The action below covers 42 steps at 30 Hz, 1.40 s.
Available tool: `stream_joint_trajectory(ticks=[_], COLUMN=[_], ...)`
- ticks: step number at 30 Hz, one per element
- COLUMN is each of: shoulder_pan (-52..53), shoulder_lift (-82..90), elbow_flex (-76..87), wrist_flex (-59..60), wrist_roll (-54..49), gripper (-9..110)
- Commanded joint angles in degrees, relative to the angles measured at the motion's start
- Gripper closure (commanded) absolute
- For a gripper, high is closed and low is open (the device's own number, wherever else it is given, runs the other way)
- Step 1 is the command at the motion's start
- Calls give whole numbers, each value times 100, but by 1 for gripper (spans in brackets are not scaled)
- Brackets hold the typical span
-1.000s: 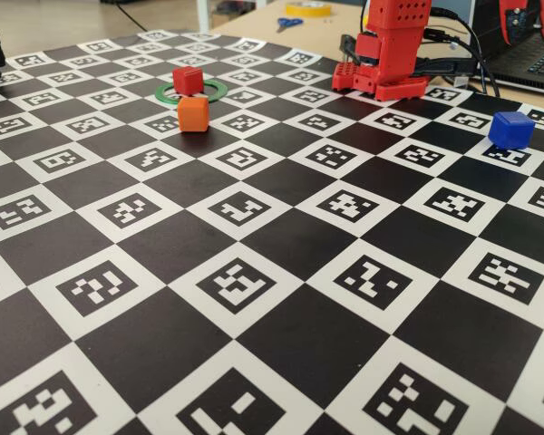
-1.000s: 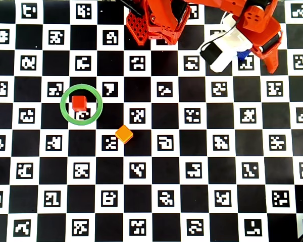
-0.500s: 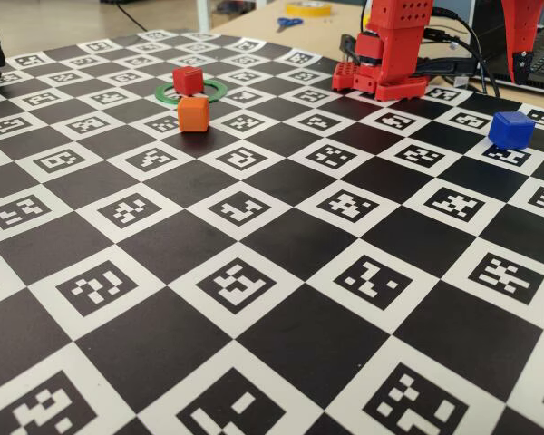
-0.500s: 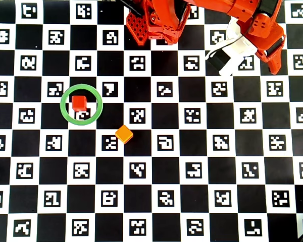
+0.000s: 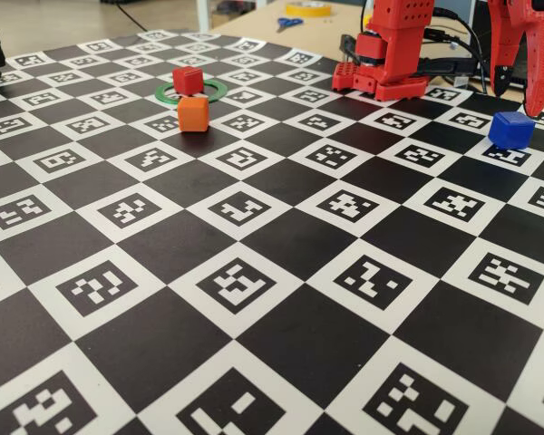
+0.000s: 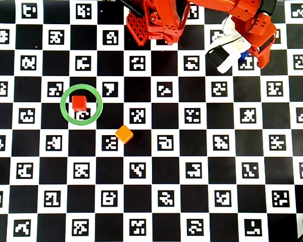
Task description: Grab the red cube then put it in the green circle then put the blue cube on top and finally the orange cube on top
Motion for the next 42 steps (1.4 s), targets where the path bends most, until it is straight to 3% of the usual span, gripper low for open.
stream_joint_trajectory(ticks=[1, 18, 42], shoulder_pan=[-97, -606, -378], shoulder_lift=[9, -149, -422], elbow_flex=[26, 712, 694], wrist_flex=[-79, -1336, -1371], wrist_roll=[62, 53, 149], gripper=[64, 64, 65])
